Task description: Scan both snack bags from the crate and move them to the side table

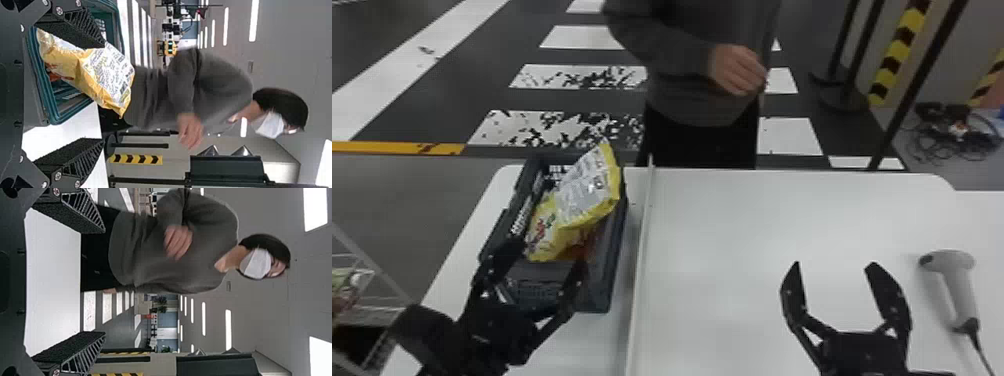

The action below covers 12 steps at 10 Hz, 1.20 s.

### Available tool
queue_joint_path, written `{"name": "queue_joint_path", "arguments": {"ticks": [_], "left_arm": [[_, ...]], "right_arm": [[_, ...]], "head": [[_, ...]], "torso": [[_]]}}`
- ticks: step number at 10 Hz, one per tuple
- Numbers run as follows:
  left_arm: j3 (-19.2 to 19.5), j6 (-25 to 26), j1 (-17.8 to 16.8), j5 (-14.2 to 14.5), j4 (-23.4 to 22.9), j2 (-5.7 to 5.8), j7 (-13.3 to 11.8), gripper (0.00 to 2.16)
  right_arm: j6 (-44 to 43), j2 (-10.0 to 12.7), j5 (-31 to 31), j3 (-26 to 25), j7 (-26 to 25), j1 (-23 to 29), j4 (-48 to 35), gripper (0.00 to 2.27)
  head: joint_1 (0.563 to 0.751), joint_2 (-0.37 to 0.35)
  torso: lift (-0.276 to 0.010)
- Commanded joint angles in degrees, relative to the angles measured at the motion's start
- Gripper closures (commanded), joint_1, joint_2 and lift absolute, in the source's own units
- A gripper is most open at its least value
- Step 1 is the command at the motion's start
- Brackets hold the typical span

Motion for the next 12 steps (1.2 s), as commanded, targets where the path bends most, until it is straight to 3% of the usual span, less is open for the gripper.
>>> {"name": "queue_joint_path", "arguments": {"ticks": [1, 5, 8, 12], "left_arm": [[0.2, 4.5, -2.7, -0.1, -0.1, 0.01, -0.1, 0.16], [0.1, 19.7, -12.5, -0.6, -0.5, 0.01, -0.1, 0.16], [-3.3, 24.6, -19.8, -2.2, 2.7, 0.01, -0.4, 0.15], [-8.9, 28.3, -28.5, -6.0, 11.3, 0.10, -0.6, 0.15]], "right_arm": [[0.0, 0.1, 0.0, 0.0, 0.0, 0.1, 0.0, 0.06], [0.2, 0.1, 0.2, 0.2, 0.0, 0.4, -0.4, 0.06], [0.6, 0.1, 0.3, 0.1, 0.0, 0.6, -0.7, 0.06], [0.7, 0.1, 0.3, -0.4, 0.0, 0.8, -0.8, 0.06]], "head": [[0.695, 0.049], [0.695, 0.054], [0.695, 0.045], [0.695, 0.000]], "torso": [[-0.099], [-0.099], [-0.099], [-0.099]]}}
